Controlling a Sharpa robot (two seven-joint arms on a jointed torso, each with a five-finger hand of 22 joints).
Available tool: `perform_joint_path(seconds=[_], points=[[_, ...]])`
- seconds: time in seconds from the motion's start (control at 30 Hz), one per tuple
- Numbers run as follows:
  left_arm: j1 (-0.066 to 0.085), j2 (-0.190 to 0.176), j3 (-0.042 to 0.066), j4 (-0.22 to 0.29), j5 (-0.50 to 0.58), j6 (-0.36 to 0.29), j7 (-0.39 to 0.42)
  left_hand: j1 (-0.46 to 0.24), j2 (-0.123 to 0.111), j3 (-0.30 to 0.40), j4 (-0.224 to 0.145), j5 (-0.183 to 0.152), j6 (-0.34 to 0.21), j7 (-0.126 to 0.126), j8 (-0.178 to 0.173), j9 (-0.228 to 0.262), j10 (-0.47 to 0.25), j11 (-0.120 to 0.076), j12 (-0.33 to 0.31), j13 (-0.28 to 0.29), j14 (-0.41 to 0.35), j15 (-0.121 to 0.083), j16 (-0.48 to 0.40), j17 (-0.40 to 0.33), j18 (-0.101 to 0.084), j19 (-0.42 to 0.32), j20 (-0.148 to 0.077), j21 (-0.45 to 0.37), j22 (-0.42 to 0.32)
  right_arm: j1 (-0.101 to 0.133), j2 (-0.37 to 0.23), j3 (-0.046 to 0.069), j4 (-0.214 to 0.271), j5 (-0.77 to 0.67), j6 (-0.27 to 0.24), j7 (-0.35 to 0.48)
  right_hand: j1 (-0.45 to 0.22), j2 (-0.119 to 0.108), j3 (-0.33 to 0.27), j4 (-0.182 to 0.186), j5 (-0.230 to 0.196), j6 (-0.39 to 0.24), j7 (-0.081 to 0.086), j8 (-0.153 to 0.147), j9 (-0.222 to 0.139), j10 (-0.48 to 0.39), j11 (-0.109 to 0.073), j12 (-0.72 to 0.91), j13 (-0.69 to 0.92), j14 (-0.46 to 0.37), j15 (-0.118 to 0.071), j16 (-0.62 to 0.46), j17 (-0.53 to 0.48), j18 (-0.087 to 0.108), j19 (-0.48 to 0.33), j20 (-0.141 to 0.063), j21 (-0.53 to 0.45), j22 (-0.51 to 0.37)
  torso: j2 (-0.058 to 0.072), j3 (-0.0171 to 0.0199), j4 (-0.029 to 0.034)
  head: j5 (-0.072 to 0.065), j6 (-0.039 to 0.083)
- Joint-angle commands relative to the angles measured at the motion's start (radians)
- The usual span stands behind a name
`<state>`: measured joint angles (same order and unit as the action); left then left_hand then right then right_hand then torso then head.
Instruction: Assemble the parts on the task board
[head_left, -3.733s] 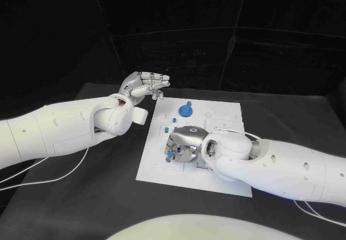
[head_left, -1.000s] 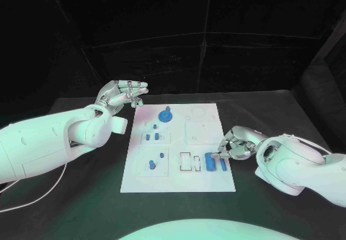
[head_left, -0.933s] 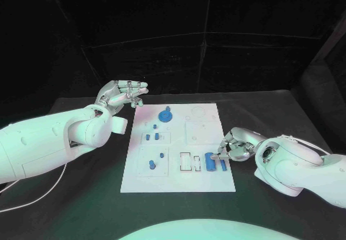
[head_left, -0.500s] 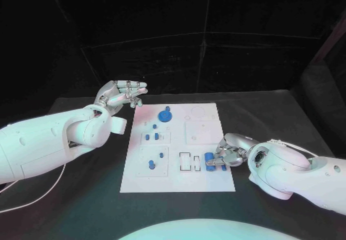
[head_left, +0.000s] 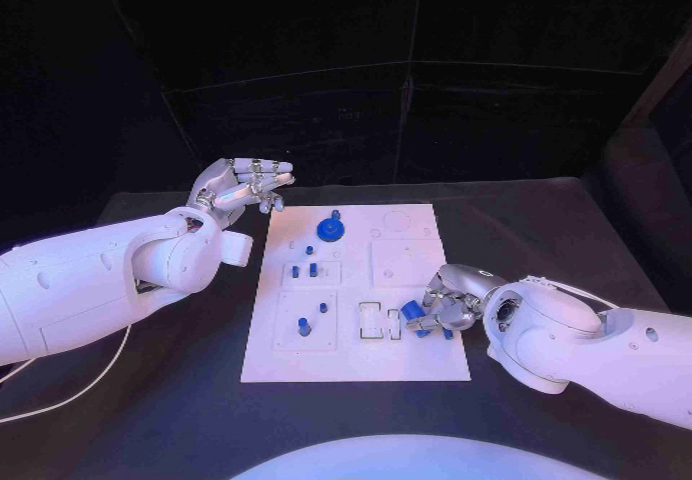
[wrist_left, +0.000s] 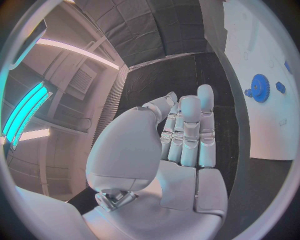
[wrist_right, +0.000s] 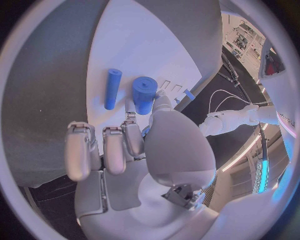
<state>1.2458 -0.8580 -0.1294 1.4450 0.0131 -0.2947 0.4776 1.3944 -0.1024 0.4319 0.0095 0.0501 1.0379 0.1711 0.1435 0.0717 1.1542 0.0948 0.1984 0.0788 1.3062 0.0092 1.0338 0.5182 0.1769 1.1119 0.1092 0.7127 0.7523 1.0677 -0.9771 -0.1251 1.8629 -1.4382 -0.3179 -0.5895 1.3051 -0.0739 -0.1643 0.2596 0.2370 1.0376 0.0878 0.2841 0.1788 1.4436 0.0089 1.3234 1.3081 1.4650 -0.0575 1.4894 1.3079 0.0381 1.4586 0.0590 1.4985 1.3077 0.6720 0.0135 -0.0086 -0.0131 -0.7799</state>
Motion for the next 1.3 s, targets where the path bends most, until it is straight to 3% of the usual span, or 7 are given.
perform_joint_path(seconds=[0.03, 0.2, 0.5, 0.7, 0.87, 1.3], points=[[0.001, -0.001, 0.001, 0.003, 0.001, 0.005, 0.012, -0.005, 0.005, -0.004, -0.002, 0.003, 0.006, -0.002, 0.003, 0.001, -0.004, -0.001, 0.005, -0.001, -0.002, 0.000, 0.005, 0.000, 0.007, 0.003, 0.005, -0.005, -0.002, -0.009, 0.004, -0.007, -0.014, -0.004, 0.036, -0.024, 0.026, 0.019, 0.000, -0.009, 0.016, 0.000, 0.002, 0.007, 0.005, 0.006, 0.001, 0.007, 0.011, 0.066, 0.002, 0.005, 0.048, -0.007, 0.030, -0.003, 0.004, 0.139, 0.000, -0.0002, 0.0016, 0.001, -0.001], [0.001, -0.003, 0.001, 0.004, 0.001, 0.005, 0.012, -0.005, 0.005, -0.004, -0.002, 0.003, 0.006, -0.002, 0.003, 0.001, -0.004, -0.001, 0.005, -0.001, -0.002, 0.000, 0.005, 0.000, 0.007, 0.003, 0.005, -0.005, -0.002, -0.010, 0.004, -0.007, -0.010, 0.005, 0.004, -0.021, 0.035, 0.036, -0.006, -0.012, 0.060, 0.009, -0.001, 0.015, 0.013, 0.008, -0.001, 0.009, 0.018, 0.066, 0.000, 0.005, 0.050, -0.007, 0.030, -0.003, 0.004, 0.139, -0.002, -0.0006, 0.0019, 0.003, -0.001], [0.001, -0.003, 0.001, 0.004, 0.001, 0.007, 0.011, -0.005, 0.005, -0.004, -0.002, 0.003, 0.006, -0.002, 0.003, 0.001, -0.004, -0.001, 0.005, -0.001, -0.002, 0.000, 0.005, 0.000, 0.007, 0.003, 0.005, -0.005, -0.002, -0.010, -0.034, -0.006, 0.052, 0.056, -0.154, 0.021, 0.058, 0.076, -0.010, -0.013, 0.190, 0.035, -0.017, 0.028, 0.034, 0.020, -0.016, 0.018, 0.039, 0.068, -0.012, 0.009, 0.061, -0.009, 0.037, -0.014, 0.011, 0.151, -0.004, -0.0010, -0.0002, 0.002, 0.007], [0.001, -0.001, 0.001, 0.004, 0.001, 0.011, 0.008, -0.006, 0.006, -0.005, -0.001, 0.003, 0.007, -0.003, 0.004, 0.001, -0.003, -0.001, 0.006, -0.001, -0.002, 0.000, 0.006, 0.001, 0.007, 0.003, 0.004, -0.005, -0.002, -0.010, -0.042, -0.005, 0.083, 0.094, -0.230, 0.050, 0.064, 0.087, -0.011, -0.011, 0.231, 0.048, -0.023, 0.030, 0.042, 0.023, -0.021, 0.016, 0.042, 0.069, -0.016, 0.010, 0.065, -0.011, 0.040, -0.018, 0.014, 0.156, -0.002, -0.0014, 0.0026, 0.001, 0.012], [0.001, -0.001, 0.001, 0.003, 0.001, 0.012, 0.008, -0.006, 0.006, -0.005, -0.001, 0.003, 0.007, -0.003, 0.004, 0.001, -0.003, -0.001, 0.006, -0.001, -0.002, 0.000, 0.006, 0.001, 0.007, 0.003, 0.004, -0.005, -0.002, -0.010, -0.027, -0.005, 0.084, 0.112, -0.237, 0.058, 0.057, 0.091, -0.016, -0.004, 0.243, 0.056, -0.026, 0.032, 0.048, 0.024, -0.024, 0.014, 0.042, 0.069, -0.019, 0.010, 0.065, -0.011, 0.041, -0.020, 0.015, 0.157, -0.001, -0.0012, 0.0006, 0.005, 0.013], [0.001, 0.000, 0.001, 0.005, 0.001, 0.013, 0.006, -0.006, 0.006, -0.005, -0.001, 0.003, 0.007, -0.003, 0.004, 0.001, -0.003, -0.001, 0.006, -0.001, -0.002, 0.000, 0.006, 0.001, 0.007, 0.003, 0.004, -0.005, -0.002, -0.010, 0.082, -0.005, 0.027, 0.139, -0.151, 0.040, 0.025, 0.115, -0.037, 0.025, 0.217, 0.100, -0.049, 0.055, 0.086, 0.031, -0.043, 0.000, 0.038, 0.076, -0.034, 0.022, 0.100, -0.014, 0.050, -0.034, 0.022, 0.171, 0.001, -0.0017, 0.0018, 0.012, 0.012]])
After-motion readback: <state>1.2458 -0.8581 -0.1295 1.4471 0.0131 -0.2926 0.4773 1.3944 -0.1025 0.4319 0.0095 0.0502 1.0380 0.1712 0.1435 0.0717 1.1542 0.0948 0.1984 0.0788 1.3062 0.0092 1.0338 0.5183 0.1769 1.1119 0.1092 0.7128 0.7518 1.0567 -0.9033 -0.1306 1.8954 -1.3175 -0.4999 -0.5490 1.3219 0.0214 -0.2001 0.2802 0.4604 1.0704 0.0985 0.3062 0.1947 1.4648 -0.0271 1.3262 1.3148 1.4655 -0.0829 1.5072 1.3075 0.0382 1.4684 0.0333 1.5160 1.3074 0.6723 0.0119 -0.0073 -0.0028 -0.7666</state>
